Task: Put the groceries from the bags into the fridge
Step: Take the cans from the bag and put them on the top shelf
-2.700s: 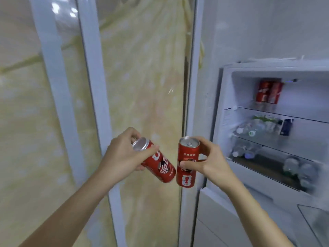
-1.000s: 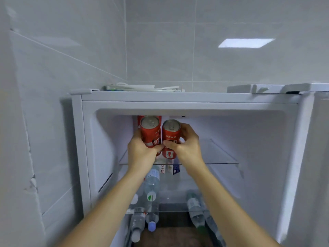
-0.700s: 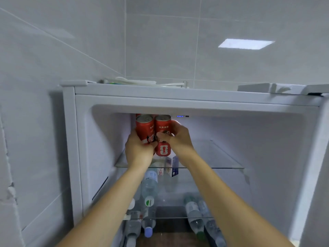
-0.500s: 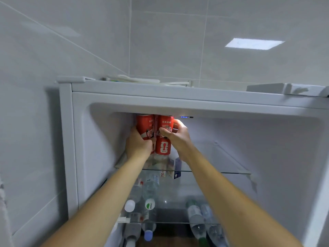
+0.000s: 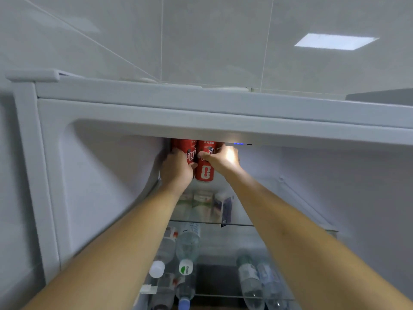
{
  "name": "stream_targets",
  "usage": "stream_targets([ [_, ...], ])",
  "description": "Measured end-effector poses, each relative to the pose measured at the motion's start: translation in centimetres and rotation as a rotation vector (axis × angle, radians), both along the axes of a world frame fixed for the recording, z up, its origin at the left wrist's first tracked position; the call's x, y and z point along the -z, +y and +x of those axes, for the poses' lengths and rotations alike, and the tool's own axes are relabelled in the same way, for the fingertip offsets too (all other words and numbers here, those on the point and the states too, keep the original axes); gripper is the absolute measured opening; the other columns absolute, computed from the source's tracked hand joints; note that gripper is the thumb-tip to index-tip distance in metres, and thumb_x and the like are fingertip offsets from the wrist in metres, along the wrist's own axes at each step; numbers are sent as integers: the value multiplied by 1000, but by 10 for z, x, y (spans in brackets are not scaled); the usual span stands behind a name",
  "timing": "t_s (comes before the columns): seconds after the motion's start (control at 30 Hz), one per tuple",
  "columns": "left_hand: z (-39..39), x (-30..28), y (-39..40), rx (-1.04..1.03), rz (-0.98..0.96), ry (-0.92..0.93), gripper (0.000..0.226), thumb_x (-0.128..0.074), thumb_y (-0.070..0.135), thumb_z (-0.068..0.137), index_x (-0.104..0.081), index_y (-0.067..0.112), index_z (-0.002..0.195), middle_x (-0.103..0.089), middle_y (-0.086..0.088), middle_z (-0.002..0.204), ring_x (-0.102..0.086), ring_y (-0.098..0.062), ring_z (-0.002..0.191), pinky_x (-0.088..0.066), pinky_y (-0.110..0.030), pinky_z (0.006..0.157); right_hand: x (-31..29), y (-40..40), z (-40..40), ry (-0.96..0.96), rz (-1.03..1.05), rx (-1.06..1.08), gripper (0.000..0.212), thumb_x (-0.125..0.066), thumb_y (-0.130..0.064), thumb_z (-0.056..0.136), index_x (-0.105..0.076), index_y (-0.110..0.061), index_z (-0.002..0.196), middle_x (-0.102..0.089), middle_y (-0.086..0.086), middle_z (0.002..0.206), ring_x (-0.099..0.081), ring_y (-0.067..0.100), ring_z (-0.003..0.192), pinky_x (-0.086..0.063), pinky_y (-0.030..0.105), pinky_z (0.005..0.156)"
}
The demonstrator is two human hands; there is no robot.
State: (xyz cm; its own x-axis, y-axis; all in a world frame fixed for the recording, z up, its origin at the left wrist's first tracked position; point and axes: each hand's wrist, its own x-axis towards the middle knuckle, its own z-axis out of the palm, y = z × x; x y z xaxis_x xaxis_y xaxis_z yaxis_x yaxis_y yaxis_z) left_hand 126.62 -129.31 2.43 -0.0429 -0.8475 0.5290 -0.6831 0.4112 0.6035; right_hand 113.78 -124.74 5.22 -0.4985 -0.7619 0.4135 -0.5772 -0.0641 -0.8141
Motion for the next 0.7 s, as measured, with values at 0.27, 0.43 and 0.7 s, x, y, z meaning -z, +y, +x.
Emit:
stream_targets([
  [0.27, 0, -4, -7, -44, 56, 6, 79, -82, 44, 82, -46, 2, 137, -61, -19, 135, -62, -39, 121, -52, -46, 93, 3, 0, 0, 66, -38, 30, 21, -83, -36, 82, -69, -22, 87, -70, -3, 87, -68, 18, 83, -54, 30, 73],
  [0.43, 0, 1, 4, -49, 57, 13, 64, -74, 36, 91, -45, 0, 136, -59, -22, 134, -60, -42, 121, -51, -49, 95, 4, 10, 12, 92, -49, 0, 37, -84, -27, 84, -48, -30, 74, -64, -4, 90, -67, 20, 90, -56, 34, 80],
  [0.7, 13, -3, 20, -140, -72, -99, 69, -71, 25, 92, -38, -4, 144, -51, -22, 140, -59, -37, 122, -51, -43, 93, 4, 2, 28, 91, -58, -40, 30, -84, -25, 81, -63, -20, 101, -72, 4, 106, -70, 25, 99, -60, 46, 90],
])
